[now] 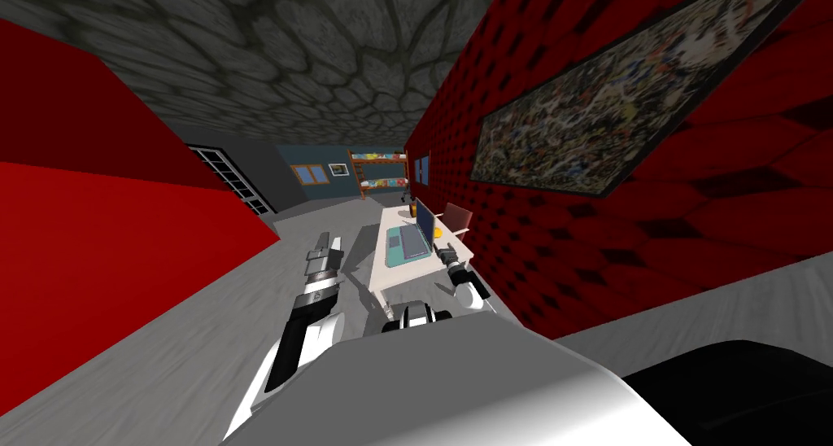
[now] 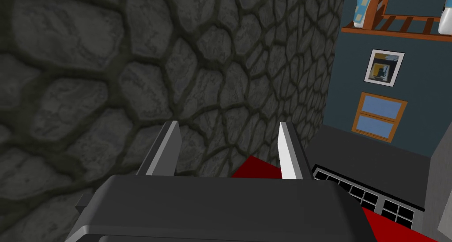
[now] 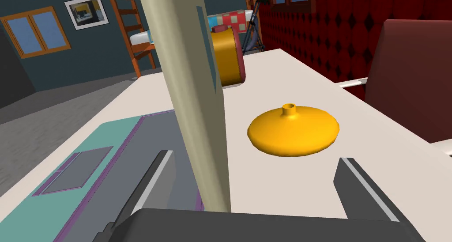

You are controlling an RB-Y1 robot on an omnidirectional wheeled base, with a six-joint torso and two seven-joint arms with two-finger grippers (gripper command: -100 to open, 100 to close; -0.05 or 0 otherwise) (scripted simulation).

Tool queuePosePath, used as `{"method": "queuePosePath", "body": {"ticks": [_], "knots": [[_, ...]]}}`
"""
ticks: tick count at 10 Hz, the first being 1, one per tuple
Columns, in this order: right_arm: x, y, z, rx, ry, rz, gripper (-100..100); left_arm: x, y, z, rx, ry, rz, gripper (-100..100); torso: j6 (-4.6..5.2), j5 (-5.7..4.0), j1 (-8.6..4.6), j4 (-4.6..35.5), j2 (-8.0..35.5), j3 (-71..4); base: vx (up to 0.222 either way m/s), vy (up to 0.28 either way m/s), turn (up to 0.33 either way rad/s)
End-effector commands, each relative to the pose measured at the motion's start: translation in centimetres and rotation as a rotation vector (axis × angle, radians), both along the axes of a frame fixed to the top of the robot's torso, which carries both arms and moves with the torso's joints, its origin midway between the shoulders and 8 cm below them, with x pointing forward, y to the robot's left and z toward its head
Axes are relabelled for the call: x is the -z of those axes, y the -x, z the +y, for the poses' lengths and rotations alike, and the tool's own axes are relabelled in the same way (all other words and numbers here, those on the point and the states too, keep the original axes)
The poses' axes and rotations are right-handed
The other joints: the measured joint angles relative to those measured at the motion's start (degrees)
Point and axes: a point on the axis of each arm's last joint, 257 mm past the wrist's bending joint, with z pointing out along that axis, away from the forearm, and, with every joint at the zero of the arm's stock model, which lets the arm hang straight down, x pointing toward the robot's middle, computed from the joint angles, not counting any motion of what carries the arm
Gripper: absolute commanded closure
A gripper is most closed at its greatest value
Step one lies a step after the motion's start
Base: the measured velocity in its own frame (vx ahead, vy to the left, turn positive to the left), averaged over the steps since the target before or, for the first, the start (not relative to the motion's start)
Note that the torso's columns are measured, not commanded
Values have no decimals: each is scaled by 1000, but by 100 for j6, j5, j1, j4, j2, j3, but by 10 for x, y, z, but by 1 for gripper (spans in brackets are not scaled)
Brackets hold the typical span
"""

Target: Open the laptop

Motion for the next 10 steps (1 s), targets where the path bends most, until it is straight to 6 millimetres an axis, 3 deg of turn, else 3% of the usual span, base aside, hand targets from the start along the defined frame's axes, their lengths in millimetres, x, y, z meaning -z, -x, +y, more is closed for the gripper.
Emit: {"method": "queuePosePath", "body": {"ticks": [1, 4, 8, 10], "knots": [[16, -3, 16, -20, -151, 53, -100, 0, 0, 0, 0, 0, 0, 0, 0, -1, -7, -1, -4, -2, 45, -85, 60], [28, -7, 40, -36, -321, 99, -100, 0, 0, 0, 0, 0, 0, 0, 1, 0, 1, -2, -9, -5, 40, -69, 52], [27, -12, 77, -42, -514, 124, -100, 0, 0, 0, 0, 0, 0, 0, -6, 2, 8, -2, -15, -9, 22, -44, 30], [27, -11, 77, -42, -517, 124, -100, 0, 0, 0, 0, 0, 0, 0, -2, 2, 6, -2, -7, -5, 9, -12, 10]]}}
